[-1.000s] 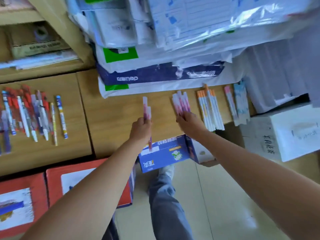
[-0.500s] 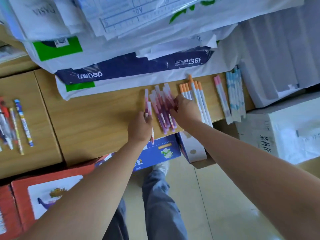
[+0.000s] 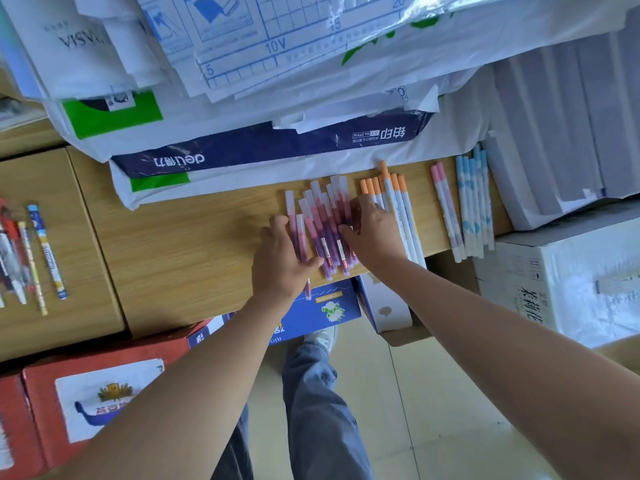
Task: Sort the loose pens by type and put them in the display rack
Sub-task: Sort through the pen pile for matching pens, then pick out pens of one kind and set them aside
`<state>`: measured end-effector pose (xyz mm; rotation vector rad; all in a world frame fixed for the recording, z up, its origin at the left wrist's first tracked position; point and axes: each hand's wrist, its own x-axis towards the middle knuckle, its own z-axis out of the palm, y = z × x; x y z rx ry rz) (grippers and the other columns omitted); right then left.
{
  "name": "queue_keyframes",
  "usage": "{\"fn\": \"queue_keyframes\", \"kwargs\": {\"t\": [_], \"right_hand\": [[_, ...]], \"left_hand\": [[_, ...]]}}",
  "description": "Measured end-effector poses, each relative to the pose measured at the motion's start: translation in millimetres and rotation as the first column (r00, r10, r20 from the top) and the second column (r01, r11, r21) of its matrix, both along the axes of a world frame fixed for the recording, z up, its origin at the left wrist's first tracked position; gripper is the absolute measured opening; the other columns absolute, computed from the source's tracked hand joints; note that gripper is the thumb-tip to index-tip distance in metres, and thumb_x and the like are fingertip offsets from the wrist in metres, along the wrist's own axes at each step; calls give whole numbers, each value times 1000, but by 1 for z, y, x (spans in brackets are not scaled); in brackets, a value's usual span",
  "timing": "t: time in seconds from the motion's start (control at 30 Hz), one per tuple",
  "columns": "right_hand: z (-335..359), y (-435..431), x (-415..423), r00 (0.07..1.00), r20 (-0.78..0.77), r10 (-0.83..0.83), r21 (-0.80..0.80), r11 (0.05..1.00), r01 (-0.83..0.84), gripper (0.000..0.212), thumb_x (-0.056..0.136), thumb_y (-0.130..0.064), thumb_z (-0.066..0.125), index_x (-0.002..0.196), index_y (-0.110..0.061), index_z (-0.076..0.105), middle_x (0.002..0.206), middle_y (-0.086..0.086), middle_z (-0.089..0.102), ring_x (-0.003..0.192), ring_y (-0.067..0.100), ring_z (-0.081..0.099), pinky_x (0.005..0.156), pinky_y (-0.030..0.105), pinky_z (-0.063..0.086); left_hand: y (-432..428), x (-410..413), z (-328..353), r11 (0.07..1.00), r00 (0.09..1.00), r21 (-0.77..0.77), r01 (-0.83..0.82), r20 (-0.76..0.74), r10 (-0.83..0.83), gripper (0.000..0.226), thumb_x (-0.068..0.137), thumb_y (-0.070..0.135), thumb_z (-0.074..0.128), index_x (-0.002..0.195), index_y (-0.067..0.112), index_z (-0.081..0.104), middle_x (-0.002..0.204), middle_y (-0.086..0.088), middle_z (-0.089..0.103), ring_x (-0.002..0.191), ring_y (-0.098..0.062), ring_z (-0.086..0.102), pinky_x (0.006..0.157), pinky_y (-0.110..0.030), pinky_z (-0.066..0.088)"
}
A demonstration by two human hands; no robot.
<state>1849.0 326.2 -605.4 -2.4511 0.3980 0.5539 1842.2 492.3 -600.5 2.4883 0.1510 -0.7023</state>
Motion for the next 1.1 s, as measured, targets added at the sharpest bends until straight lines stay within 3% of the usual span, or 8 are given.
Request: {"fn": "queue_keyframes", "kwargs": {"t": [0.13,0.3,0.43,0.67,0.9,1.0,1.1], "right_hand": [[-2,0,0,999,8,37,-21,999,-37,31,88,-17,65,112,-6,51,94,11,62,82,27,60,73,36,52],[-2,-2,-1,999,36,17,-8,1000,-17,44,88,-14,63,128,-8,47,106,12,61,86,27,60,75,35,52],[-1,-1,1,996,80,27,-46,999,-23,41,88,-6,57,128,-5,51,117,15,55,91,29,58,80,40,52],[1,9,-1,994,106,32,-63,998,-25,31,87,-2,52,117,-5,61,106,14,58,80,29,59,74,46,55],[16,8,2,990,129,51,-78,996,-41,36,89,-8,54,125,-8,57,116,13,59,91,27,61,75,41,54],[27,22,6,989,127,74,-88,994,-63,35,88,-12,55,123,-12,56,117,8,59,87,22,62,65,34,51],[41,50,11,981,147,130,-8,992,-130,28,90,-11,56,117,-11,60,104,6,64,79,17,61,68,33,52]], "left_hand": [[-2,5,-5,999,998,-5,-39,49,39,42,82,26,74,107,15,42,88,-2,62,76,-21,60,62,-28,41],[-7,20,-4,991,994,106,-86,72,79,35,90,42,61,100,10,50,76,2,56,65,-16,51,58,-24,31],[-6,16,-7,986,985,95,-135,117,124,42,93,50,52,102,8,52,83,-4,62,70,-22,58,59,-28,37],[-5,-1,-5,988,993,-132,-82,70,92,24,93,27,59,108,10,50,94,-6,59,69,-15,53,62,-25,40],[14,7,11,997,998,-74,-30,58,34,25,95,24,54,116,11,53,113,-5,56,83,-21,60,72,-32,47],[36,6,18,997,997,-69,-33,66,37,19,94,21,53,111,12,56,110,-5,57,83,-22,60,73,-34,48],[66,3,27,997,995,-68,-25,90,31,14,93,18,52,104,13,60,104,-4,59,80,-22,59,69,-32,46]]}}
